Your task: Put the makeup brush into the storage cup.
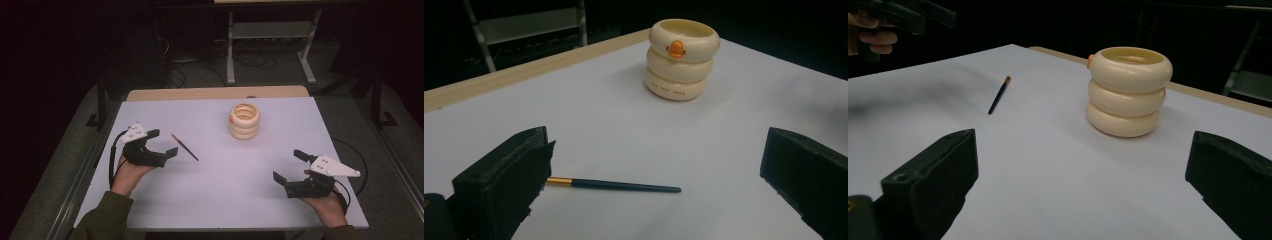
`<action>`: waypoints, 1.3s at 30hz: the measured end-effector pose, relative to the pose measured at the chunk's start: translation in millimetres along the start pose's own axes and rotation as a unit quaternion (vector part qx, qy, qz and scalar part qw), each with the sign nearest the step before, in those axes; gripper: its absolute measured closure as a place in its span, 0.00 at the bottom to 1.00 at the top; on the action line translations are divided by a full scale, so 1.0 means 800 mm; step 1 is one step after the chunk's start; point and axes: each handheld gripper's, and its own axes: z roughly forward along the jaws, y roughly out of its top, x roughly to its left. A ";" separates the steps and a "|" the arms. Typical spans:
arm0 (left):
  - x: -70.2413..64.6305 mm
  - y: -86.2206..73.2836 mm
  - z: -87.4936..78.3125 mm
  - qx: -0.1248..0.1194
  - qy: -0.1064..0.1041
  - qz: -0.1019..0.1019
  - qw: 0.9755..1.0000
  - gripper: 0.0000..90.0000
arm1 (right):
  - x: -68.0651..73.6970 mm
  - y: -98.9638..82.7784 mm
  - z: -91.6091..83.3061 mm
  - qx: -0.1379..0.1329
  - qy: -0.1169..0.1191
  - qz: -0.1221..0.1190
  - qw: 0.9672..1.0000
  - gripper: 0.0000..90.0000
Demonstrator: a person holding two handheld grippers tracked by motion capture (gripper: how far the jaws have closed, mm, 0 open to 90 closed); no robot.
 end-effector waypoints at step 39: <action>0.037 0.033 0.046 0.009 0.016 -0.019 1.000 0.00 | -0.001 0.000 -0.002 0.000 -0.003 -0.005 1.000 0.00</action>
